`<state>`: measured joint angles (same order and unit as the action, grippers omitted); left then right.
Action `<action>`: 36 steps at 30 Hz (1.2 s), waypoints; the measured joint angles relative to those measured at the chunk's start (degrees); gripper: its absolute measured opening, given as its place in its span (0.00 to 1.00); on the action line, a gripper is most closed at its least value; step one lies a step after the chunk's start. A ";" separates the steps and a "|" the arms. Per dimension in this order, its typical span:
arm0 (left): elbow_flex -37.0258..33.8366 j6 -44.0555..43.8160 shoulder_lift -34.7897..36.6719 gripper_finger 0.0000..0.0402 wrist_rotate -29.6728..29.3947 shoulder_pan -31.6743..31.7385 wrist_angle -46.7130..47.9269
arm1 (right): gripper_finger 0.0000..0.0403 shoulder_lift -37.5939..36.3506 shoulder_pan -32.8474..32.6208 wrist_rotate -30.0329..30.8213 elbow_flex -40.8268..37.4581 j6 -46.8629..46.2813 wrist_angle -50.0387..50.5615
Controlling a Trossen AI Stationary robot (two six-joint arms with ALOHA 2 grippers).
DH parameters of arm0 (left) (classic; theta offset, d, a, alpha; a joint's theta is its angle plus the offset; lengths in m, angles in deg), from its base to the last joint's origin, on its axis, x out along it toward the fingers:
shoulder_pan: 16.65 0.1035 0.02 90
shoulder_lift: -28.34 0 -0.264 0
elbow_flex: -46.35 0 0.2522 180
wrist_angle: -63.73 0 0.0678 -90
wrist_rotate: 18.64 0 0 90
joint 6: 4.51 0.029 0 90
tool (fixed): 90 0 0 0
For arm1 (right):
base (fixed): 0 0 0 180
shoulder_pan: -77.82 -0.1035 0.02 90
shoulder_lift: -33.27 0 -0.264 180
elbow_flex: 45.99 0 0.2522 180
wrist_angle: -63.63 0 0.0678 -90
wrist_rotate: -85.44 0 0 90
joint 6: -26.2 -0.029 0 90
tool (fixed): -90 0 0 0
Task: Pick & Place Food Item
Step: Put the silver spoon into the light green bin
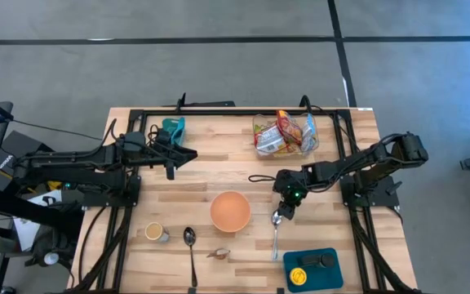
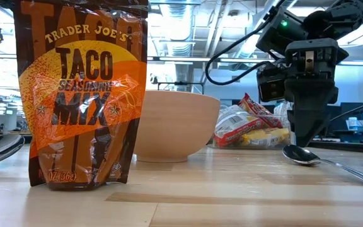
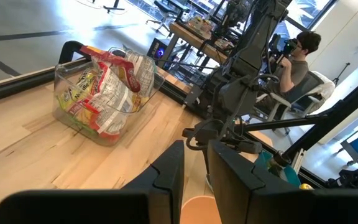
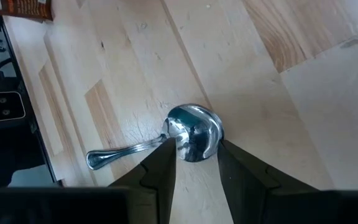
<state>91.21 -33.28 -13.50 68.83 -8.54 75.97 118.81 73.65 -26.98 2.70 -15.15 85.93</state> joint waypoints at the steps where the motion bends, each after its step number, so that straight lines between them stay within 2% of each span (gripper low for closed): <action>1: 0.00 0.00 0.00 0.17 0.00 -0.02 -0.02 | 0.28 0.00 0.00 0.00 0.02 -0.01 0.00; 36: 0.00 0.02 -0.02 0.17 -0.01 -0.02 0.02 | 0.28 0.02 -0.34 4.48 0.02 1.27 -0.44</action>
<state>91.21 -33.26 -13.52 68.82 -8.55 75.99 118.83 73.31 -22.50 2.73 -13.88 85.49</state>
